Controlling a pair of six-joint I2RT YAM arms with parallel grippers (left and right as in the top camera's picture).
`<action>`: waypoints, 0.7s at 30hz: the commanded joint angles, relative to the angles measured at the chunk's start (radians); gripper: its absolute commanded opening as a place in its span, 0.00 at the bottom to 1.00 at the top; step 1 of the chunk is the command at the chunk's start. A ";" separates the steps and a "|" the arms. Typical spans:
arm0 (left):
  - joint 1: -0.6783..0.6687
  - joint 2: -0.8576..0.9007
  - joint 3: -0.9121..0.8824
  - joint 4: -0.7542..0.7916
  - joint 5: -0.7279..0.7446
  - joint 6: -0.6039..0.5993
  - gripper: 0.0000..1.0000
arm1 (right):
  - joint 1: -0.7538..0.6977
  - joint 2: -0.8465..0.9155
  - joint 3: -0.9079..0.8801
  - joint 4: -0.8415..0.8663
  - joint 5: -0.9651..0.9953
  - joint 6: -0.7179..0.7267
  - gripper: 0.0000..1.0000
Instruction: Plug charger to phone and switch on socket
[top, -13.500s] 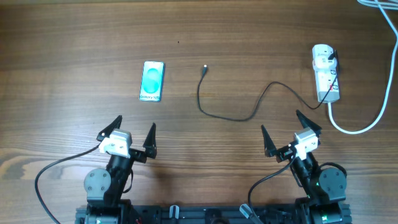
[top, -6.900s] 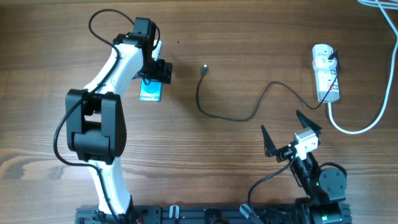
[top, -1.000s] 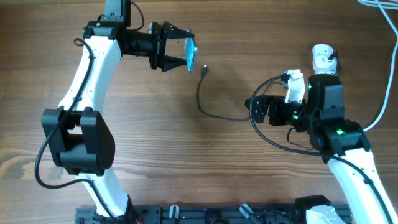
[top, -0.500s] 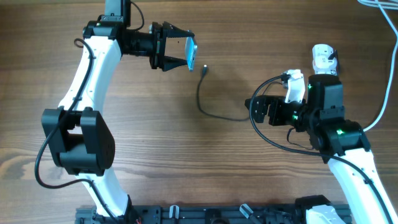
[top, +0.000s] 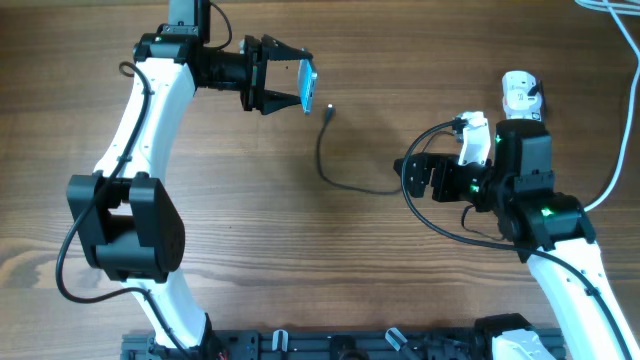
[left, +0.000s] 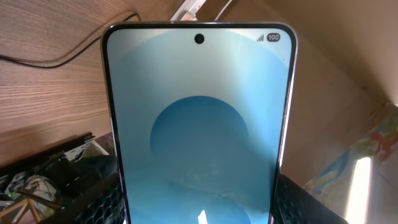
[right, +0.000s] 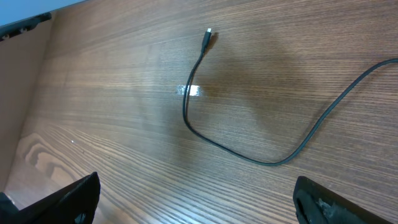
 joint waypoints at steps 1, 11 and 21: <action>-0.001 -0.038 0.021 0.003 0.047 -0.012 0.63 | -0.004 0.006 0.018 0.006 -0.005 0.008 1.00; -0.011 -0.038 0.021 0.003 0.046 -0.008 0.63 | -0.004 0.006 0.018 0.024 -0.005 0.083 1.00; -0.012 -0.038 0.021 0.019 0.046 -0.008 0.62 | -0.004 0.007 0.018 0.073 -0.005 0.130 1.00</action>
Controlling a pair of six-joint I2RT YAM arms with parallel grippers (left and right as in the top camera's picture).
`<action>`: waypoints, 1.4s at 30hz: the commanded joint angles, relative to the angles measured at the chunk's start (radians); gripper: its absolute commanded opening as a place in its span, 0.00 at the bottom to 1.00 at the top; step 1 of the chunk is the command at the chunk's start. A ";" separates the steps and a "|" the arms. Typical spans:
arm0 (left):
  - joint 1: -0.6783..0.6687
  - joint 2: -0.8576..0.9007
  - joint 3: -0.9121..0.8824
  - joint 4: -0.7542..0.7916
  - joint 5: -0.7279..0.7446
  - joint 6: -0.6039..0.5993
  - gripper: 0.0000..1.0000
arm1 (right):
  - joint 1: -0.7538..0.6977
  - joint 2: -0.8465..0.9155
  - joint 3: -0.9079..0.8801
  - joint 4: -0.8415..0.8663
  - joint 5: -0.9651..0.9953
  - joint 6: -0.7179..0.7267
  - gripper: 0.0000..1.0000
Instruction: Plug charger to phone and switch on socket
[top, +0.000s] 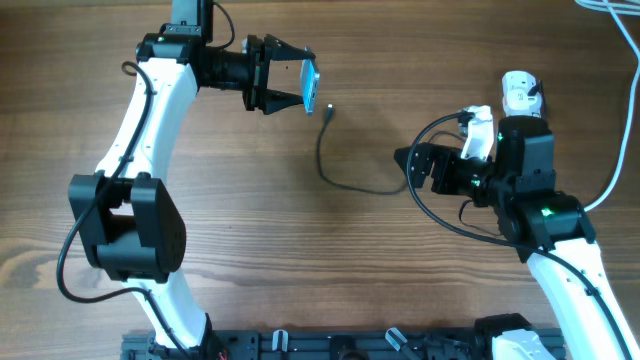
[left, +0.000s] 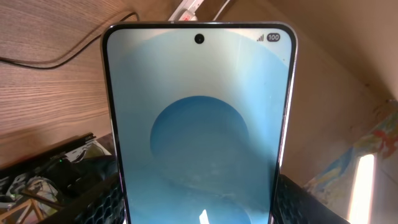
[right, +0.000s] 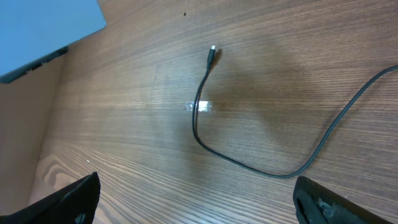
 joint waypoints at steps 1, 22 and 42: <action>-0.003 -0.038 0.021 0.006 0.046 -0.008 0.62 | -0.004 0.007 0.018 0.005 -0.005 0.019 1.00; -0.053 -0.038 0.021 0.062 -0.421 0.021 0.60 | 0.134 0.229 0.018 0.420 -0.108 0.123 1.00; -0.174 -0.038 0.021 -0.049 -0.734 0.021 0.60 | 0.378 0.512 0.018 0.815 0.209 0.417 0.78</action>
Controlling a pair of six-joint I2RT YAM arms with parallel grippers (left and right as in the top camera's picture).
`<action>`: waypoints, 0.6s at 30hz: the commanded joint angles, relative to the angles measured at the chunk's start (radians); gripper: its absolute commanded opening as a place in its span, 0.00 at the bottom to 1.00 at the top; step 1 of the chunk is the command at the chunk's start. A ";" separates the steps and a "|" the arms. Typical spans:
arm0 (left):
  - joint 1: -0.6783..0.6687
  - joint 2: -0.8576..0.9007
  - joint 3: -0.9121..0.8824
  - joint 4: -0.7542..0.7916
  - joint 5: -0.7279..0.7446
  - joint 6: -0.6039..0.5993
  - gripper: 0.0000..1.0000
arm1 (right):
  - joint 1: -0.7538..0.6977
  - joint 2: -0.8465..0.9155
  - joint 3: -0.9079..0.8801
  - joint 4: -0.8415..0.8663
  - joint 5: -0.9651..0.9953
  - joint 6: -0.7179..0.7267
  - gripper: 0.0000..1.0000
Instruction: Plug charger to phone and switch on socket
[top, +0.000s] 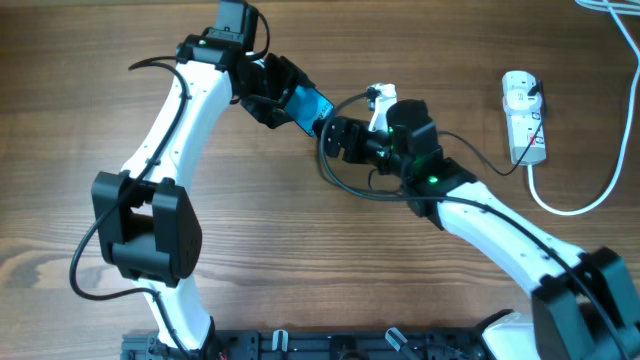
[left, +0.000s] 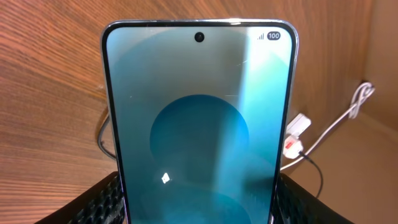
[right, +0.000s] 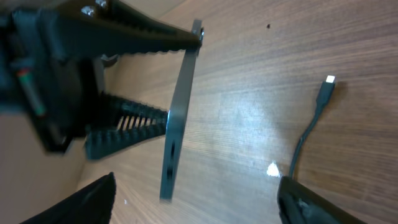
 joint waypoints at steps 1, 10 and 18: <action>-0.033 -0.038 0.020 0.002 -0.012 0.012 0.60 | 0.020 0.061 0.016 0.083 0.050 0.080 0.76; -0.056 -0.038 0.019 0.002 -0.011 0.012 0.61 | 0.027 0.119 0.016 0.131 0.094 0.132 0.57; -0.072 -0.038 0.019 0.002 -0.011 0.012 0.61 | 0.031 0.140 0.016 0.191 0.106 0.179 0.42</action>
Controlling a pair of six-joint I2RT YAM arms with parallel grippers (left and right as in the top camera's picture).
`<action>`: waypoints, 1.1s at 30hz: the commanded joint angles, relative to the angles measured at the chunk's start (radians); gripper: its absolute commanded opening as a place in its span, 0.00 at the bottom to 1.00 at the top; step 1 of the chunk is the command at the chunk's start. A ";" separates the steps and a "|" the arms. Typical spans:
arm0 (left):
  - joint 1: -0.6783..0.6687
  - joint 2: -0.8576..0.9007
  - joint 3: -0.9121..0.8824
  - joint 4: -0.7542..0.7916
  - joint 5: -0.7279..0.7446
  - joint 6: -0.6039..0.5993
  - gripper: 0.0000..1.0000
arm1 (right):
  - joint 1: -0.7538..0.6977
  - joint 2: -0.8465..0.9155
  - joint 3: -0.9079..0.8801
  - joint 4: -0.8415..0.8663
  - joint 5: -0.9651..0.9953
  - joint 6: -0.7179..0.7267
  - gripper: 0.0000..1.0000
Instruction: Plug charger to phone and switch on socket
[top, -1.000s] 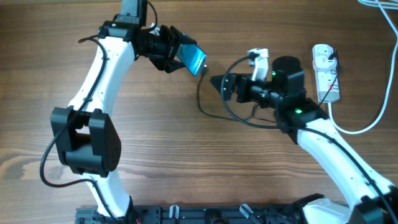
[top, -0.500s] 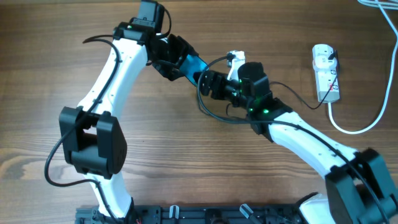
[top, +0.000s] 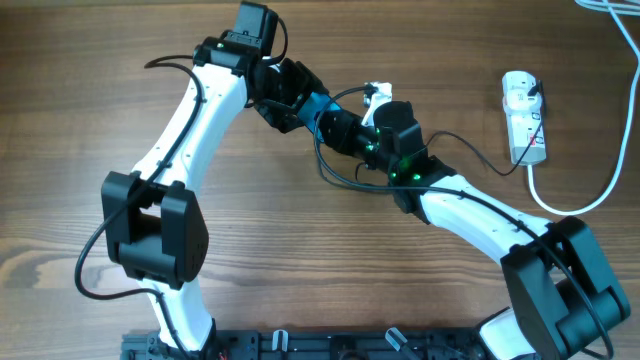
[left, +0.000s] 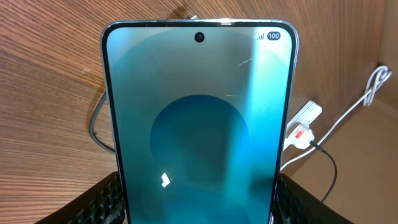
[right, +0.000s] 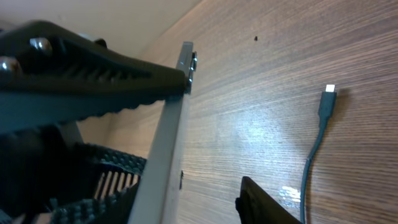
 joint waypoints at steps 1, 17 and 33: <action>-0.016 -0.038 0.019 0.002 0.002 0.012 0.61 | 0.011 0.023 0.015 0.025 0.024 0.039 0.40; -0.017 -0.038 0.019 -0.002 0.002 0.012 0.64 | 0.017 0.039 0.015 0.074 -0.018 0.083 0.21; -0.017 -0.038 0.019 -0.002 0.002 0.012 0.80 | 0.017 0.039 0.015 0.167 -0.095 0.194 0.04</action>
